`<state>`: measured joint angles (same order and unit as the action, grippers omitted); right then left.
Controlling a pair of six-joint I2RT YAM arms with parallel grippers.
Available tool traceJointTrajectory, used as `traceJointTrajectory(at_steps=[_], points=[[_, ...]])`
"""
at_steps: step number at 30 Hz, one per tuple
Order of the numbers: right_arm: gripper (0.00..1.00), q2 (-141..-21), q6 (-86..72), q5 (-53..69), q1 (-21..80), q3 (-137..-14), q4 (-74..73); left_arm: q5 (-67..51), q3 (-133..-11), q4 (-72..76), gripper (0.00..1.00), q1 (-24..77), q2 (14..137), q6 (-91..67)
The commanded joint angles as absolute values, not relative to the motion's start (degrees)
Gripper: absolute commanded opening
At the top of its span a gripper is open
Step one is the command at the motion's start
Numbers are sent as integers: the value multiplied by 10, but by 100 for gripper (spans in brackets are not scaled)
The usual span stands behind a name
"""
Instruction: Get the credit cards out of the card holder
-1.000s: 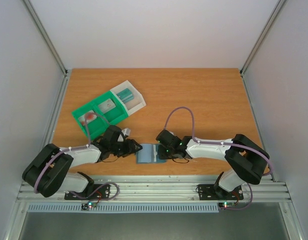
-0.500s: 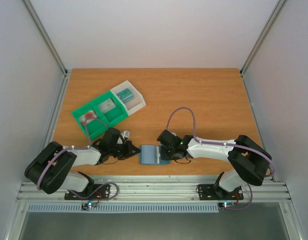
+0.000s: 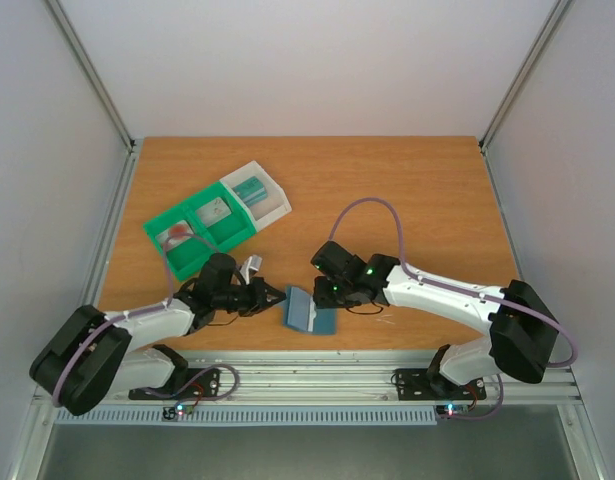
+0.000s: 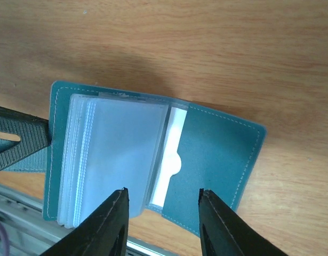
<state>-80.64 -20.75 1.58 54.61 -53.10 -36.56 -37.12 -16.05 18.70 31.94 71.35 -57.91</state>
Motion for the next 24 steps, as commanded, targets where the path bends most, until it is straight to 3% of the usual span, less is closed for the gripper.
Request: traceJointTrajectory(at_steps=[1,7,10,17,24], points=[[41,-803,-226,62,555,-540,-348,-348,-162,143,0,325,673,-560],[47,-846,-231,90,563,-549,-306,-340,-167,110,0,326,655,-548],[57,-870,-244,123,562,-535,-246,-331,-166,98,0,327,647,-548],[69,-916,-267,150,563,-523,-194,-326,-159,94,0,329,636,-549],[68,-941,-275,162,563,-512,-181,-318,-158,85,0,330,628,-545]])
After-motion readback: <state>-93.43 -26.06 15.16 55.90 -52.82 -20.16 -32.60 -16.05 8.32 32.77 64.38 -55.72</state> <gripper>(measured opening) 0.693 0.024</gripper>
